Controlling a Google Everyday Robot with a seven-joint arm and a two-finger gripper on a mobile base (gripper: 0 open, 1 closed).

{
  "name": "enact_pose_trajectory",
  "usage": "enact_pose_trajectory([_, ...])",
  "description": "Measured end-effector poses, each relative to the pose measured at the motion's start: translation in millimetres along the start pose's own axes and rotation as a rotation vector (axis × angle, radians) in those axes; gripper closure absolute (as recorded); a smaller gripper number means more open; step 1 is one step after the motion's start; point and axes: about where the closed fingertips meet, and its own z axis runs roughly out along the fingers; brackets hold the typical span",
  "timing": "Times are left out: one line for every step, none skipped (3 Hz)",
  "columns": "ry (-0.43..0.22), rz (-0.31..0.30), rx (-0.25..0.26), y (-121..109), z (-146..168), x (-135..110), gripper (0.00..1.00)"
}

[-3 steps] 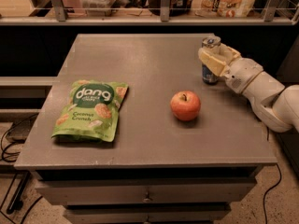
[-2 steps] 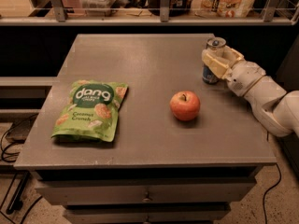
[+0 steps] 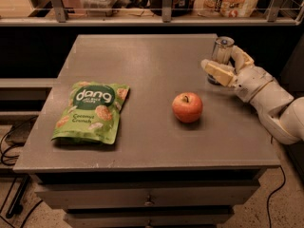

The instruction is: Place redbull can upright

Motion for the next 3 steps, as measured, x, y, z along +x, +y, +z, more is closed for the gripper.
enact_pose_trajectory([0.042,-0.037,0.003,-2.0,-4.2,-13.0,0.00])
enact_pose_trajectory([0.084,-0.064,-0.007,-2.3,-2.5,-22.2,0.00])
enact_pose_trajectory([0.088,-0.067,-0.007,-2.4,-2.7,-23.0,0.00])
